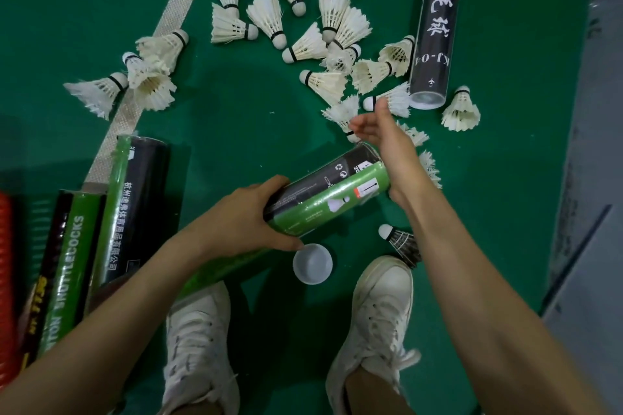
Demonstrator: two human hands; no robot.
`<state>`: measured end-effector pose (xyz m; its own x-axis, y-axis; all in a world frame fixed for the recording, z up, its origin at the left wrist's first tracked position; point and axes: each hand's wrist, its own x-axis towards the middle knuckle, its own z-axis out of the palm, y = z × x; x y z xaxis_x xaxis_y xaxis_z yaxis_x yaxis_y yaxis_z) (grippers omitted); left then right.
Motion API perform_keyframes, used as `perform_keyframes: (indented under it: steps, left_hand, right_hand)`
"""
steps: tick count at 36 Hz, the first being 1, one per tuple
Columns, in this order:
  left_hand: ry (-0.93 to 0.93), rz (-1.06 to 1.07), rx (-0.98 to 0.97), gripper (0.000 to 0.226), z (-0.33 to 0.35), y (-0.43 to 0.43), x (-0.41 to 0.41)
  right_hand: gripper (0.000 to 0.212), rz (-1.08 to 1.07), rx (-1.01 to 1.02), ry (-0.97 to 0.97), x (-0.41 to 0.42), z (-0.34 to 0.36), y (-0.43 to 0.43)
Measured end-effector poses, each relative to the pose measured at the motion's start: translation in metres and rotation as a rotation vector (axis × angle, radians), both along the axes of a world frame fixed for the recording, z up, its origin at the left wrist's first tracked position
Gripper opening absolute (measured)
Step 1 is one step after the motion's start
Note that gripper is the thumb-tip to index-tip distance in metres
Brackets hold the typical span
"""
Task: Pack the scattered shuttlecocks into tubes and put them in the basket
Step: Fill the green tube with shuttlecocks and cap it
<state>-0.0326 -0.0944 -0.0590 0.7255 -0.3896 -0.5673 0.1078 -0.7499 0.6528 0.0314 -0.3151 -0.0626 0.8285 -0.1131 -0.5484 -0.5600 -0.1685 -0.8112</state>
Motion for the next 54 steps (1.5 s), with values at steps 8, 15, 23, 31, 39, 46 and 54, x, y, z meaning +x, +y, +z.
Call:
perform_keyframes:
  steps: [8, 15, 23, 31, 39, 46, 54]
  left_hand:
    - [-0.011, 0.114, 0.090, 0.080, -0.020, -0.009, 0.000]
    - [-0.001, 0.058, 0.179, 0.088, -0.022, -0.018, 0.004]
    - [-0.012, 0.079, 0.233, 0.086, -0.022, -0.016, 0.007]
    - [-0.030, 0.158, 0.206, 0.080, -0.020, -0.006, 0.007]
    - [-0.073, 0.199, 0.180, 0.083, -0.011, -0.003, 0.013]
    - [-0.112, 0.181, 0.138, 0.082, -0.008, -0.002, 0.013]
    - [-0.136, 0.184, 0.122, 0.081, -0.006, -0.005, 0.018]
  right_hand:
    - [0.015, -0.277, -0.453, -0.186, 0.000, -0.030, -0.031]
    - [0.072, 0.098, -0.762, 0.028, -0.001, -0.053, -0.056]
    - [0.039, 0.310, -1.014, 0.004, 0.010, -0.054, -0.036]
    - [0.018, 0.014, -0.700, -0.361, 0.003, -0.040, -0.020]
    - [0.011, -0.199, -0.237, -0.377, 0.021, 0.004, -0.005]
    - [0.006, -0.073, -0.153, -0.333, 0.014, 0.016, 0.007]
    - [0.033, 0.187, -0.159, -0.250, -0.002, 0.018, 0.015]
